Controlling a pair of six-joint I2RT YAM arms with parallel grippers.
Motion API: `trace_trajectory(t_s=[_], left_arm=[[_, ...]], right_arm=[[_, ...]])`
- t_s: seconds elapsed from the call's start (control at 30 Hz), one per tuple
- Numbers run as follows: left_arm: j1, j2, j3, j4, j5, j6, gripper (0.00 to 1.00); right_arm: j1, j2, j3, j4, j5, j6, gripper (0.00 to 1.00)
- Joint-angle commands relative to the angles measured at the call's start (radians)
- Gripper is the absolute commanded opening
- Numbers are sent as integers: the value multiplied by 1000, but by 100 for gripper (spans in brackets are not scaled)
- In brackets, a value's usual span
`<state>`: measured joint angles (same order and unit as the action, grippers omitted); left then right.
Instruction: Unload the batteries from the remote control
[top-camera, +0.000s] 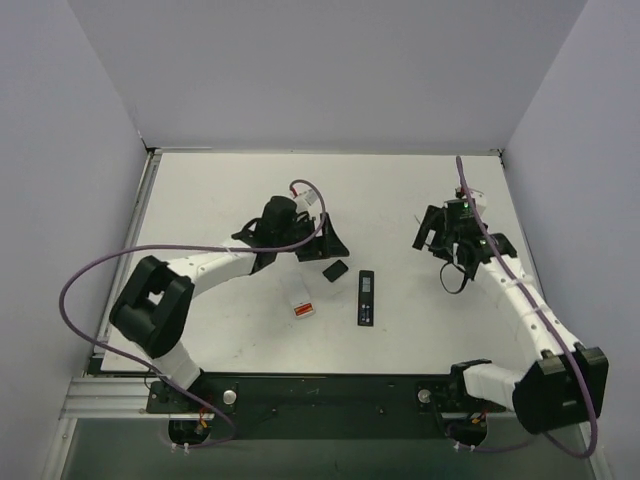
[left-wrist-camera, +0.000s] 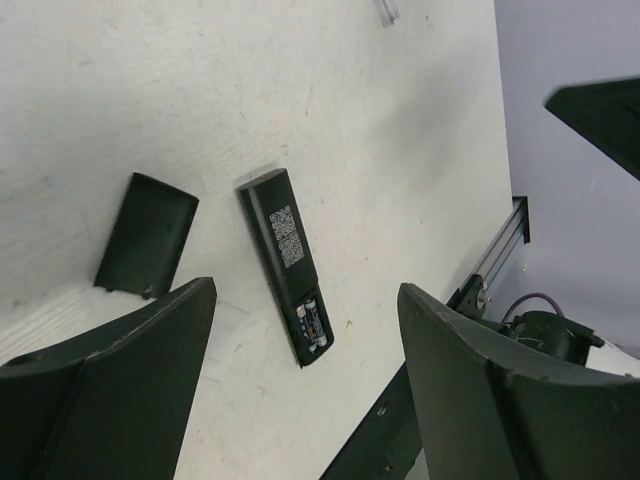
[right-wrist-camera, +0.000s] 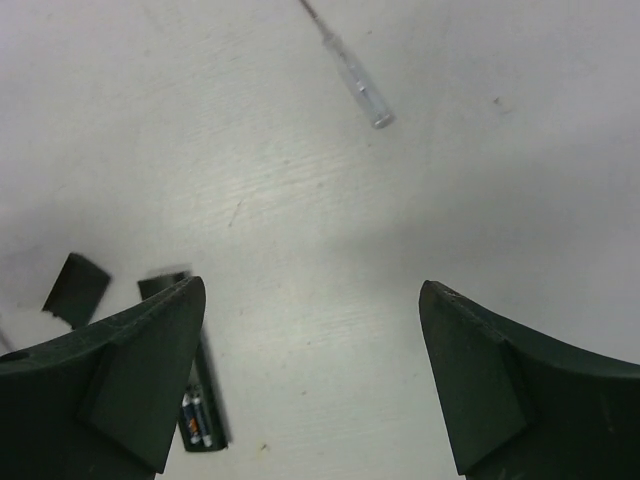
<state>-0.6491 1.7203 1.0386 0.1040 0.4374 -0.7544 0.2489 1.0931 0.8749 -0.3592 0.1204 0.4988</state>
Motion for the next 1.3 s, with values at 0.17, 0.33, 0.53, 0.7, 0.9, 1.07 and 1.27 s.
trace_trajectory(t_s=[0.17, 0.33, 0.53, 0.7, 0.9, 1.07, 1.27], left_arm=[[95, -312, -58, -318, 21, 128, 83], [147, -422, -97, -431, 43, 213, 84], [226, -525, -132, -520, 64, 316, 84], [285, -547, -169, -486, 136, 313, 84], [333, -538, -176, -461, 176, 297, 84], [367, -530, -196, -425, 219, 271, 83], [367, -522, -203, -451, 201, 279, 80]], right_arm=[[-227, 411, 246, -58, -156, -216, 71], [-246, 620, 355, -72, -160, -279, 52], [-246, 780, 478, -104, -188, -339, 50], [-246, 847, 516, -132, -174, -362, 49], [-246, 884, 516, -142, -176, -364, 42], [-247, 900, 501, -142, -177, -374, 29], [-234, 837, 438, -115, -229, -336, 2]])
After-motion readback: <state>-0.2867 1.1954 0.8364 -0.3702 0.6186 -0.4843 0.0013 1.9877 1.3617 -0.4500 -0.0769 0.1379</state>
